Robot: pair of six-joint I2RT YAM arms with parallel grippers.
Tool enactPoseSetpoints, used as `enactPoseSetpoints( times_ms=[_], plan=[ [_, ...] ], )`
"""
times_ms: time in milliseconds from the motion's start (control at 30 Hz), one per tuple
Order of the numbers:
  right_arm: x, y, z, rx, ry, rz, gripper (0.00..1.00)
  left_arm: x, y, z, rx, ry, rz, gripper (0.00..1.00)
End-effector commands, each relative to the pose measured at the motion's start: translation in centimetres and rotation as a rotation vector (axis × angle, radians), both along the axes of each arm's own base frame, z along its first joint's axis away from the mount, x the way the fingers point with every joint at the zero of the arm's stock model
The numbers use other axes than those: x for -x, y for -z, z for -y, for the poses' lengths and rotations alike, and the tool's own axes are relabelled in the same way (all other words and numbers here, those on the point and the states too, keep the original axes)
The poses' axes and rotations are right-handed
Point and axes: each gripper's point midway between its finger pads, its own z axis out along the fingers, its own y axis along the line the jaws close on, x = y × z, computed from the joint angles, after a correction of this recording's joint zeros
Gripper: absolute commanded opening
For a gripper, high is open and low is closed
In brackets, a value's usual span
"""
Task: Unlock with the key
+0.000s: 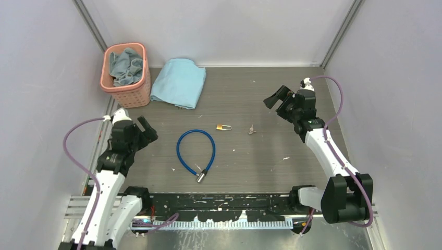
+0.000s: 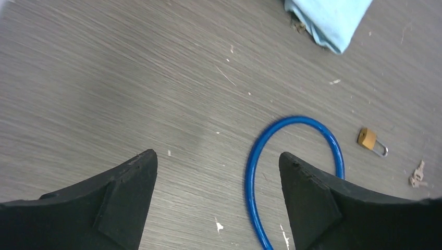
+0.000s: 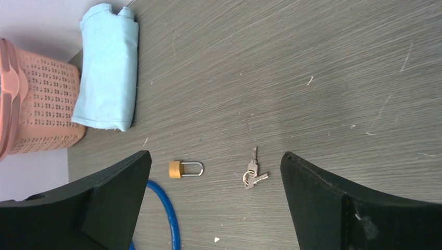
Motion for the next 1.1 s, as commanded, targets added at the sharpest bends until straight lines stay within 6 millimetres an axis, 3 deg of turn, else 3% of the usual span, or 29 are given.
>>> enactPoseSetpoints(
  times_ms=[0, 267, 600, 833, 1067],
  plan=[
    [-0.2, -2.7, -1.6, -0.064, -0.064, 0.077, 1.0, -2.5, 0.8, 3.1, 0.067, 0.15, 0.0, 0.84],
    [1.0, -2.4, -1.9, -0.072, -0.059, 0.054, 1.0, -5.9, 2.4, 7.5, -0.041, 0.279, -0.035, 0.76],
    [1.2, -1.2, -2.6, -0.08, -0.088, 0.0, 1.0, -11.9, 5.5, 12.1, -0.121, 0.41, -0.118, 0.67],
    [1.4, -1.4, -2.8, -0.086, -0.099, 0.004, 1.0, -16.4, 7.3, 13.0, -0.215, 0.434, -0.186, 0.61],
    [1.5, -1.6, -2.9, -0.085, -0.108, 0.012, 1.0, -20.2, 9.7, 12.4, -0.354, 0.433, -0.284, 0.45]
  ],
)
